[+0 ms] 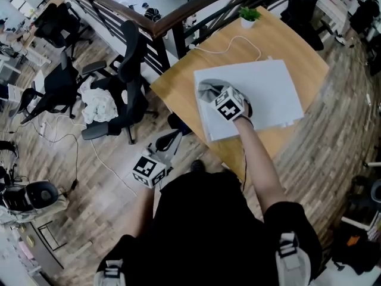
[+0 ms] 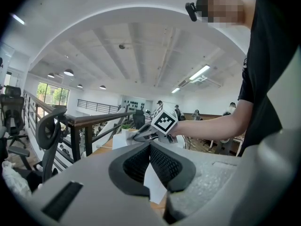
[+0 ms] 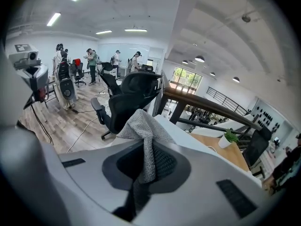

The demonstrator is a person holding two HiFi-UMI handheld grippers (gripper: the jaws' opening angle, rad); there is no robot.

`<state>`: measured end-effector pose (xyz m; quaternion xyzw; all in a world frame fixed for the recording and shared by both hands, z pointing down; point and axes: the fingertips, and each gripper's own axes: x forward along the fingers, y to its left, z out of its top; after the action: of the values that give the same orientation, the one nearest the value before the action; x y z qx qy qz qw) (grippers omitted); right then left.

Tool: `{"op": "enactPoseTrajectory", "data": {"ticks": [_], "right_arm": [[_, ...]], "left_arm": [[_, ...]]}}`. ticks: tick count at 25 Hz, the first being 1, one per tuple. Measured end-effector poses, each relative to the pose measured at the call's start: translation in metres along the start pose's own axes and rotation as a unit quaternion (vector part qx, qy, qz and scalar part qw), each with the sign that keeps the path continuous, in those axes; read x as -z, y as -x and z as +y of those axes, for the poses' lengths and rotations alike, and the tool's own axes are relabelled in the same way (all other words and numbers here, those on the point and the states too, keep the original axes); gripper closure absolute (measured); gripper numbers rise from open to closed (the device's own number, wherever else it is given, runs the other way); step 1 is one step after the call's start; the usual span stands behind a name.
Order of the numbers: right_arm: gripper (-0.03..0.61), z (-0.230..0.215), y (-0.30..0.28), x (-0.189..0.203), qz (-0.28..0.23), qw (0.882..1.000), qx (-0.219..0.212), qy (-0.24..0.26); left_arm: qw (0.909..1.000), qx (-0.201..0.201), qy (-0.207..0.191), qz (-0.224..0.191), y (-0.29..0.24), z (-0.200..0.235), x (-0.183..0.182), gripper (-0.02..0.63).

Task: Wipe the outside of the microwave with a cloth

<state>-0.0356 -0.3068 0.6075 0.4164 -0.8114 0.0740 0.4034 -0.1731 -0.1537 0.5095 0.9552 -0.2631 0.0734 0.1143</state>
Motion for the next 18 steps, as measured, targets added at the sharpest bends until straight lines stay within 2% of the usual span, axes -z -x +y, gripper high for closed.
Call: {"op": "enactPoseTrajectory", "data": {"ticks": [9,11,14,18], "right_arm": [[0.563,-0.034,0.02,0.027,-0.014,0.999,0.006,-0.049],[0.563,-0.035,0.022,0.026,-0.021,0.999,-0.002,-0.048],[0.563,-0.03,0.022,0.035,-0.006,0.999,-0.018,-0.048],[0.563,-0.05,0.031,0.046,0.005,1.0,0.009,-0.029]], "left_arm": [[0.9999,-0.008,0.011,0.005,-0.005,-0.013,0.002,0.612],[0.9998,-0.009,0.015,0.004,-0.009,-0.02,0.002,0.612],[0.9998,-0.008,0.018,0.004,-0.016,-0.031,0.001,0.612],[0.9997,-0.01,0.023,-0.002,-0.024,-0.042,-0.001,0.612]]}}
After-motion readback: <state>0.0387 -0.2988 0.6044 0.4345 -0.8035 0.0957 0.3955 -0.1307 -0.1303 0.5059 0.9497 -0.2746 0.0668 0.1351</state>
